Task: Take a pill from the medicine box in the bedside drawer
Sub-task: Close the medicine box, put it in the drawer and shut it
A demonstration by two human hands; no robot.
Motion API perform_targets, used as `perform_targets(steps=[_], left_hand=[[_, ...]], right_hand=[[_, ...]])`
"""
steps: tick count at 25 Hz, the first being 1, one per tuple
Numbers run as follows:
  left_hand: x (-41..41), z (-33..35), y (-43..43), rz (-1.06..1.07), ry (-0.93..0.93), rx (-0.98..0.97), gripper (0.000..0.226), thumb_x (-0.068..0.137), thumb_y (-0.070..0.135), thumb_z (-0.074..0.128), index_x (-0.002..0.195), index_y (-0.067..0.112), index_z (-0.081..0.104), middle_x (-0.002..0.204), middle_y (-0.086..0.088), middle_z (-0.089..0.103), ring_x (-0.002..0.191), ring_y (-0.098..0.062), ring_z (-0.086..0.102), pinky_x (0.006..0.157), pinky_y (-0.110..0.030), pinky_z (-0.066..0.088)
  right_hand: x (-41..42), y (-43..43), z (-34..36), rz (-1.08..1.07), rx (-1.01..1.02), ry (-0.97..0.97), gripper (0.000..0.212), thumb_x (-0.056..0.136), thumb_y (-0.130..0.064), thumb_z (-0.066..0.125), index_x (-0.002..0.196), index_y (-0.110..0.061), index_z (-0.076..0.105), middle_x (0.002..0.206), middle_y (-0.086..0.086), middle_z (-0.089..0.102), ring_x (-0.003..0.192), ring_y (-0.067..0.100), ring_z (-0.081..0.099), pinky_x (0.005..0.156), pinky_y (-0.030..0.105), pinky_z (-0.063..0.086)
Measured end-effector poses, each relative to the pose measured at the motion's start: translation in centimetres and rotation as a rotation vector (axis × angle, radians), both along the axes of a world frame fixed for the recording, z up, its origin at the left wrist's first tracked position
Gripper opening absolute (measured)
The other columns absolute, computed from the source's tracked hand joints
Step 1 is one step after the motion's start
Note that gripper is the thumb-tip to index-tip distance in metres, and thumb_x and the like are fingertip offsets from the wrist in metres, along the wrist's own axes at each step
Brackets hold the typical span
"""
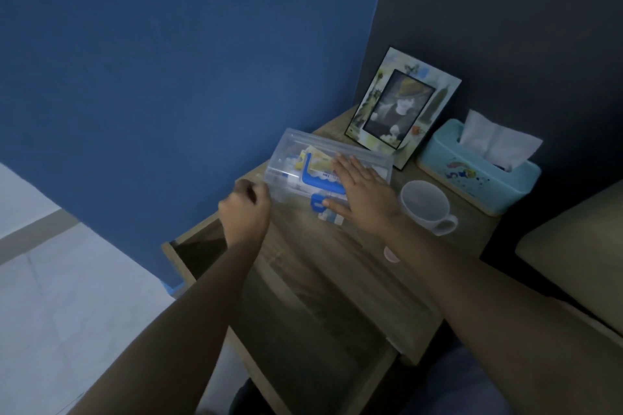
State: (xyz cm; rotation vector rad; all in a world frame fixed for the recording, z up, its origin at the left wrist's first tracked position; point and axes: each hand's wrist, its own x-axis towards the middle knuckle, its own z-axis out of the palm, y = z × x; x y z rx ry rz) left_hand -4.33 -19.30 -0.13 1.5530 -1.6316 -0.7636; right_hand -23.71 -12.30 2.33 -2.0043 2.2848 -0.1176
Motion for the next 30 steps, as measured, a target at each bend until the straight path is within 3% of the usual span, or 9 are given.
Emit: perform_targets(steps=[2,5,8,16,18,22,25,27,30], left_hand=[[-0.9,2.1,-1.7,0.021,-0.022,-0.015,0.038,0.091,0.036,0.047,0.105,0.002,0.059,0.095,-0.022,0.068,0.091,-0.037,0.063,0.080,-0.039,0.048],[-3.6,3.3,-3.0,-0.174,-0.197,0.112,0.065,0.090,0.049,0.046,0.133,0.001,0.040,0.131,-0.027,0.051,0.122,-0.041,0.048,0.098,-0.046,0.040],[-4.4,2.4,-3.5,-0.198,-0.345,0.218,0.067,0.090,0.054,0.041,0.126,-0.003,0.044,0.127,-0.029,0.054,0.120,-0.043,0.048,0.098,-0.048,0.040],[-2.2,2.5,-5.2,-0.098,-0.245,0.271,0.063,0.087,0.053,0.048,0.108,-0.006,0.056,0.114,-0.030,0.059,0.110,-0.045,0.053,0.086,-0.043,0.045],[-1.9,2.5,-5.4,-0.081,-0.227,0.275,0.062,0.087,0.053,0.049,0.106,-0.006,0.056,0.113,-0.030,0.059,0.108,-0.045,0.053,0.085,-0.043,0.045],[-2.1,2.4,-5.4,-0.069,-0.215,0.275,0.063,0.088,0.053,0.048,0.105,-0.007,0.055,0.113,-0.030,0.058,0.108,-0.042,0.053,0.083,-0.041,0.043],[-2.2,2.3,-5.4,-0.060,-0.219,0.264,0.063,0.088,0.053,0.047,0.104,-0.007,0.055,0.113,-0.030,0.058,0.108,-0.042,0.053,0.084,-0.041,0.043],[-2.3,2.3,-5.4,-0.051,-0.217,0.258,0.062,0.088,0.053,0.047,0.103,-0.007,0.055,0.112,-0.030,0.058,0.107,-0.043,0.053,0.082,-0.041,0.043],[-2.5,2.3,-5.2,-0.037,-0.213,0.258,0.061,0.089,0.052,0.047,0.103,-0.007,0.055,0.112,-0.029,0.059,0.107,-0.043,0.054,0.082,-0.042,0.043]], right_hand=[[0.1,0.1,0.1,0.000,0.004,-0.002,0.078,0.091,-0.057,0.040,0.150,-0.015,0.009,0.161,0.001,0.005,0.148,0.016,0.003,0.119,0.034,0.005],[0.0,0.1,0.0,-0.001,0.004,-0.007,0.079,0.091,-0.057,0.039,0.150,-0.015,0.009,0.161,0.001,0.005,0.148,0.015,0.002,0.119,0.034,0.004],[-0.2,-0.1,-0.2,0.008,0.013,-0.022,0.079,0.091,-0.059,0.037,0.150,-0.016,0.008,0.161,0.000,0.005,0.148,0.015,0.001,0.119,0.034,0.003],[-0.1,-3.6,0.6,0.073,0.069,-0.205,0.054,0.101,-0.042,0.018,0.149,-0.021,0.011,0.161,-0.006,0.006,0.147,0.009,0.000,0.119,0.033,0.001],[0.0,-4.1,0.5,0.067,0.062,-0.150,0.056,0.100,-0.043,0.018,0.150,-0.019,0.005,0.161,-0.003,0.002,0.147,0.011,-0.003,0.119,0.035,-0.001],[0.9,-4.8,-0.2,-0.156,-0.032,-0.088,0.069,0.097,-0.052,0.015,0.149,-0.012,-0.005,0.160,0.006,-0.009,0.147,0.020,-0.010,0.117,0.038,-0.006],[1.0,-5.4,0.0,-0.466,-0.192,-0.190,0.077,0.094,-0.054,0.029,0.148,-0.005,0.005,0.159,0.016,0.005,0.147,0.029,0.003,0.119,0.042,0.008],[0.5,-5.8,0.3,-0.574,-0.168,-0.254,0.086,0.090,-0.060,0.036,0.148,-0.005,0.005,0.158,0.018,0.011,0.146,0.031,0.011,0.116,0.043,0.019],[0.3,-6.1,0.7,-0.635,-0.074,-0.345,0.095,0.085,-0.066,0.038,0.148,-0.006,0.000,0.153,0.019,0.027,0.136,0.035,0.035,0.100,0.044,0.041]])
